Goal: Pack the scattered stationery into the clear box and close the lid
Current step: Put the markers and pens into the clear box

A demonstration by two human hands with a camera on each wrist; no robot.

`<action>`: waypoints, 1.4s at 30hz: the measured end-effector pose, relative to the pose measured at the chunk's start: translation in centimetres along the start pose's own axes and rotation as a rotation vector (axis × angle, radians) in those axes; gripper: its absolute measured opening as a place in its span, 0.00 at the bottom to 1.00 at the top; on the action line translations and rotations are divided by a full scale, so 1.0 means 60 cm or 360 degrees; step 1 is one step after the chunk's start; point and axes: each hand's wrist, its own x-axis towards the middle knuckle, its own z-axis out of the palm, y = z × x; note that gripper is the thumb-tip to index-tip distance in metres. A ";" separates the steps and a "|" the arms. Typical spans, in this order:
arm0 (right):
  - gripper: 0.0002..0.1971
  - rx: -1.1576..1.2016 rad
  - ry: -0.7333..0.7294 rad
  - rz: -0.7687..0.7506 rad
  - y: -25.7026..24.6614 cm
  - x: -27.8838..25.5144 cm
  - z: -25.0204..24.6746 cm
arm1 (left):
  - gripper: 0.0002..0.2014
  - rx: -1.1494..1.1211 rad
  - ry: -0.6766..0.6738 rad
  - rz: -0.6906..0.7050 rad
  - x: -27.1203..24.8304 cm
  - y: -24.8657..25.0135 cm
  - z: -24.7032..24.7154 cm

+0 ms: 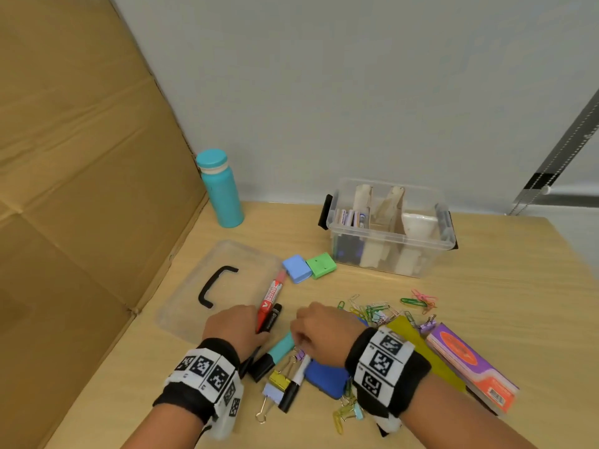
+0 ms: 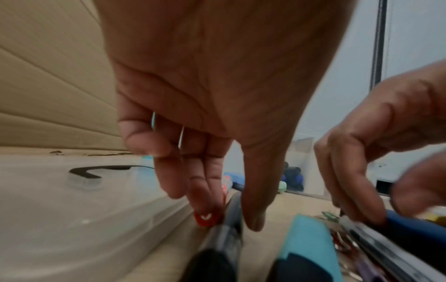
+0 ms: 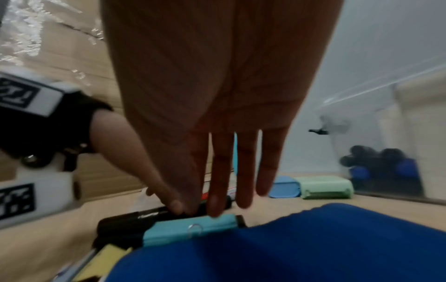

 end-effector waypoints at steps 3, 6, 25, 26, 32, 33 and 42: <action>0.11 -0.0240 -0.0302 0.0043 -0.016 0.012 0.016 | 0.15 0.0062 -0.0030 0.0028 -0.001 0.008 0.008; 0.13 -0.0302 -0.0371 0.0050 -0.017 0.015 0.025 | 0.15 0.0116 0.0002 0.0059 0.000 0.011 0.012; 0.19 -0.0278 -0.0136 -0.0001 0.004 0.044 0.018 | 0.12 -0.0638 0.0119 0.0111 0.065 -0.031 -0.041; 0.20 -0.0290 -0.0150 0.0001 0.003 0.050 0.021 | 0.11 -0.0659 0.0118 0.0111 0.071 -0.031 -0.035; 0.23 -0.0251 -0.0192 0.0072 0.006 0.060 0.020 | 0.15 -0.0633 0.0061 0.0078 0.076 -0.015 0.007; 0.23 -0.0222 -0.0198 0.0083 0.008 0.058 0.020 | 0.17 -0.0583 0.0051 0.0074 0.075 -0.012 0.010; 0.18 0.0055 -0.0196 0.0065 0.018 0.036 0.023 | 0.18 -0.0265 0.0115 -0.0052 0.075 0.000 0.023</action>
